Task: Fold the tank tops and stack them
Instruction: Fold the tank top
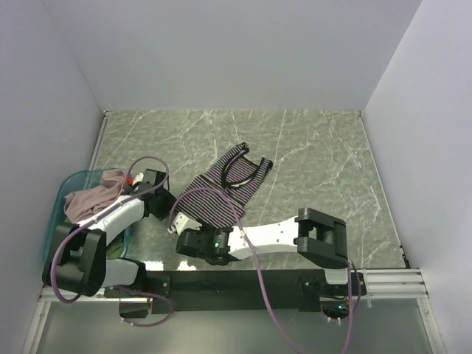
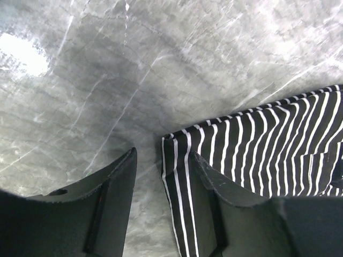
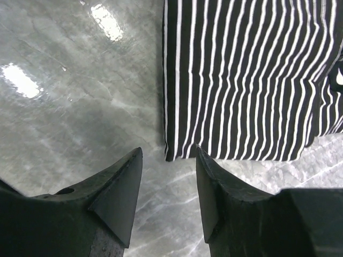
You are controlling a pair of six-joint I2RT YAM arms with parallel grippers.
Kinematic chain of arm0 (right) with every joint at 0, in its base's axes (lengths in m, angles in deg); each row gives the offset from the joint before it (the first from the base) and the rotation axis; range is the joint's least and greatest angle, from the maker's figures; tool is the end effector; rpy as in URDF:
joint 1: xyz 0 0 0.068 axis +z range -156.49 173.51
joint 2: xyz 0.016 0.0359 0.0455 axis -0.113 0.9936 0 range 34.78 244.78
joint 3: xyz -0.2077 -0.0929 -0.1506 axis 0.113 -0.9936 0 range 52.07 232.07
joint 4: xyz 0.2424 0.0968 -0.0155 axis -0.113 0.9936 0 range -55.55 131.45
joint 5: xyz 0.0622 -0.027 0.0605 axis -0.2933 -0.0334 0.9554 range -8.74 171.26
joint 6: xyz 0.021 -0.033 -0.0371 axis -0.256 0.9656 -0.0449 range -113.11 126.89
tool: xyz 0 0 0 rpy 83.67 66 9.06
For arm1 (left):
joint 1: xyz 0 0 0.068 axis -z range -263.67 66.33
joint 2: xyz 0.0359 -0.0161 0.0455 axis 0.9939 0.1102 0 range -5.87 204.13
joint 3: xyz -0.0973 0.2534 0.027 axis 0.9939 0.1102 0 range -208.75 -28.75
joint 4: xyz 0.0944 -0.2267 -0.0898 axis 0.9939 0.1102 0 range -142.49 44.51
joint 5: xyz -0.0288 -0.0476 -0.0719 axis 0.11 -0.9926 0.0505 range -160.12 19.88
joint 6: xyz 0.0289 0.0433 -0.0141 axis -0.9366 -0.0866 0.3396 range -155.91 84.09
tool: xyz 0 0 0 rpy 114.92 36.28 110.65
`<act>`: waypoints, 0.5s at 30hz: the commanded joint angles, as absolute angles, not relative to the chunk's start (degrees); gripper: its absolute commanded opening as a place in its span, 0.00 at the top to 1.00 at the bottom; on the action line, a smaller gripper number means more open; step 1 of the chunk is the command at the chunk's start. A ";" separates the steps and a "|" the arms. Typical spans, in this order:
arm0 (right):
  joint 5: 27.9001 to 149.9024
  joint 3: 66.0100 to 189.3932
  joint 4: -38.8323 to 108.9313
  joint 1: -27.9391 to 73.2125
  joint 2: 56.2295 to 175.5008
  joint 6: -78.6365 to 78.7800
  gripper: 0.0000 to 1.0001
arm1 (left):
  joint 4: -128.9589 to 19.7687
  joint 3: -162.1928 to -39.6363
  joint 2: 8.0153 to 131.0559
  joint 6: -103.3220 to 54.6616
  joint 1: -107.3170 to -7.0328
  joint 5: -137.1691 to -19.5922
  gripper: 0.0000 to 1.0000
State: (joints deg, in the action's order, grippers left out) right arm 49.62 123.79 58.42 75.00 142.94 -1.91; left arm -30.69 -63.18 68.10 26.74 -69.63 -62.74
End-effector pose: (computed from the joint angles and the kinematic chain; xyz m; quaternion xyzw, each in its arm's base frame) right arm 0.0757 0.3795 0.1764 -0.4952 0.7905 -0.0117 0.3602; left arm 0.2210 -0.0504 0.1615 -0.4124 0.8746 -0.1044 0.2324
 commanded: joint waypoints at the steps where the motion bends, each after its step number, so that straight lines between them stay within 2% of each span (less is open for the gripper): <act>1: 47.60 126.16 56.60 74.99 145.08 -0.32 0.48 | -33.50 -63.90 68.92 26.49 -69.88 -63.17 0.51; 10: 45.67 126.25 56.43 74.55 148.07 -0.23 0.50 | -37.55 -62.58 72.88 26.93 -69.88 -64.05 0.57; 15: 45.40 126.68 56.16 74.55 148.69 -0.50 0.65 | -38.51 -62.85 74.55 26.93 -69.88 -63.44 0.73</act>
State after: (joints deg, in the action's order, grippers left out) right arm 47.15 124.47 57.17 74.85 148.04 -0.53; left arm -38.56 -63.18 72.54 26.98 -69.78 -63.79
